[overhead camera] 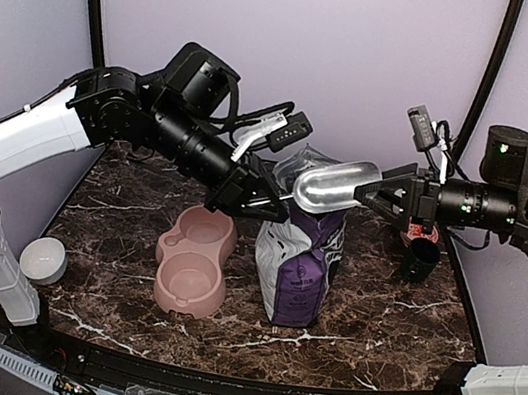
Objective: Serve the pet food
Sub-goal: Pass from the left arm to the right
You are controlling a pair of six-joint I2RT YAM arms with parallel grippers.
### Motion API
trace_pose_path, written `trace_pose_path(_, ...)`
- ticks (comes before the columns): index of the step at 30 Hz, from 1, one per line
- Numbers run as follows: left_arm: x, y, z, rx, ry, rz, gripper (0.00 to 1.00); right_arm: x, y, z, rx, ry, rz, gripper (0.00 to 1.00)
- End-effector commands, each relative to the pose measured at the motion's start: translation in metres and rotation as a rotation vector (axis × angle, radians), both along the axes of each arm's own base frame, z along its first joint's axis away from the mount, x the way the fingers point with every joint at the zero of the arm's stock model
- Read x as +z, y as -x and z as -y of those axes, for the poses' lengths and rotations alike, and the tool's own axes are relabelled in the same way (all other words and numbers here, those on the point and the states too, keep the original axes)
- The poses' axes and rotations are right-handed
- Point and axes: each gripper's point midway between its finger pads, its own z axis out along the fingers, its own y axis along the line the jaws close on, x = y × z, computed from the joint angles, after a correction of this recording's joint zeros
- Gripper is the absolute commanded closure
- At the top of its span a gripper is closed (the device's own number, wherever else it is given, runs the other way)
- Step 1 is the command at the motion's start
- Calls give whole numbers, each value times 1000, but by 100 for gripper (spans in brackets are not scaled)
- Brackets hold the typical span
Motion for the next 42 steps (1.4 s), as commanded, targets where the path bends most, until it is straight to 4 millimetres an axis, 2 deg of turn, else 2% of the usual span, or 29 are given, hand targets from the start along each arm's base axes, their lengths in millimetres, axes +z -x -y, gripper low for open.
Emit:
trace_pose_path(1,11,8,0,-55,21,12,100,8,3,-3,47,-3,0,40)
trace_pose_path(7,6,10,2,-80,-1,5,100,6,4,-7,83,12,-6,57)
trace_pose_path(14,0,10,5,-92,-25,-3,100,0,2,-11,103,33,-27,72)
trace_pose_path(19,-1,9,6,-93,-28,1,100,-7,4,-15,128,47,-51,88)
trace_pose_path(27,-4,7,6,-90,-35,9,100,-13,7,-17,158,48,-67,99)
trace_pose_path(34,-7,1,4,-61,-48,28,99,-18,14,-17,195,45,-79,100)
trace_pose_path(38,-4,0,2,-47,-42,41,84,-16,11,-13,160,36,-57,100)
trace_pose_path(42,-3,-1,1,-37,-29,50,65,-10,7,-8,114,15,-30,100)
